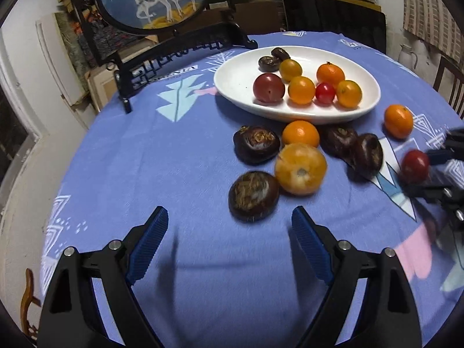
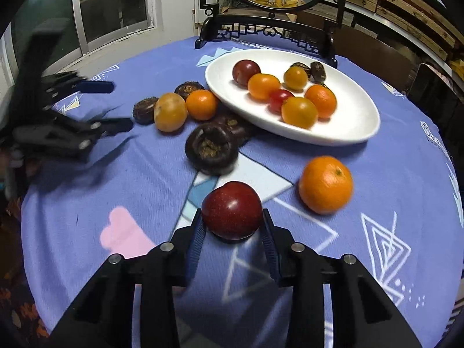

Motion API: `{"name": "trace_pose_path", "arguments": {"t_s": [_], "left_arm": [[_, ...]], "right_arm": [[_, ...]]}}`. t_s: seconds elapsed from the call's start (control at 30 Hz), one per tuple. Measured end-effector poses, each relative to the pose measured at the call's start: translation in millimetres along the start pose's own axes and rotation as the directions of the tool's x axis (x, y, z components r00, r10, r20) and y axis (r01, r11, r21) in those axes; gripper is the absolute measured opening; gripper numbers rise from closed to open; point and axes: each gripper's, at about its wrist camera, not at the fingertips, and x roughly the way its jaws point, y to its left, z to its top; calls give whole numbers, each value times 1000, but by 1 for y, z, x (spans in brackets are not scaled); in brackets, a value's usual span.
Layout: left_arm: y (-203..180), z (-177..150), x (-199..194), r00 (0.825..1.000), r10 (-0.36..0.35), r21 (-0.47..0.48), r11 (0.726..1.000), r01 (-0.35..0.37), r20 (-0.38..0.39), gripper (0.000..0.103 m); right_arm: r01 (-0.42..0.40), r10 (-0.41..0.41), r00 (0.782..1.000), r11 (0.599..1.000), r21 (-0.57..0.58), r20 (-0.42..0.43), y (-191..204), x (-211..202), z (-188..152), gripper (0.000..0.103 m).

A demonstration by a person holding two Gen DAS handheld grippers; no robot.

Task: Organize fruits
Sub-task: 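Grasp a red tomato with the right tool while the left tool grasps a brown dried fruit, then carry both fruits over the white plate and open both tools to release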

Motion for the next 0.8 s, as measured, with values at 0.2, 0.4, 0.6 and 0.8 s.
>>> {"name": "trace_pose_path", "arguments": {"t_s": [0.2, 0.4, 0.6, 0.8], "left_arm": [[8, 17, 31, 995, -81, 13, 997, 82, -55, 78], [0, 17, 28, 981, -191, 8, 981, 192, -45, 41], [-8, 8, 14, 980, -191, 3, 982, 191, -52, 40], [-25, -14, -17, 980, -192, 63, 979, 196, -56, 40]], "right_arm": [[-13, 13, 1000, 999, 34, 0, -7, -6, -11, 39], [-12, 12, 1000, 999, 38, -1, -7, -5, -10, 39], [-11, 11, 1000, 999, 37, -2, -6, -6, -11, 39], [-9, 9, 1000, 1000, 1, -21, 2, -13, -20, 40]]}}
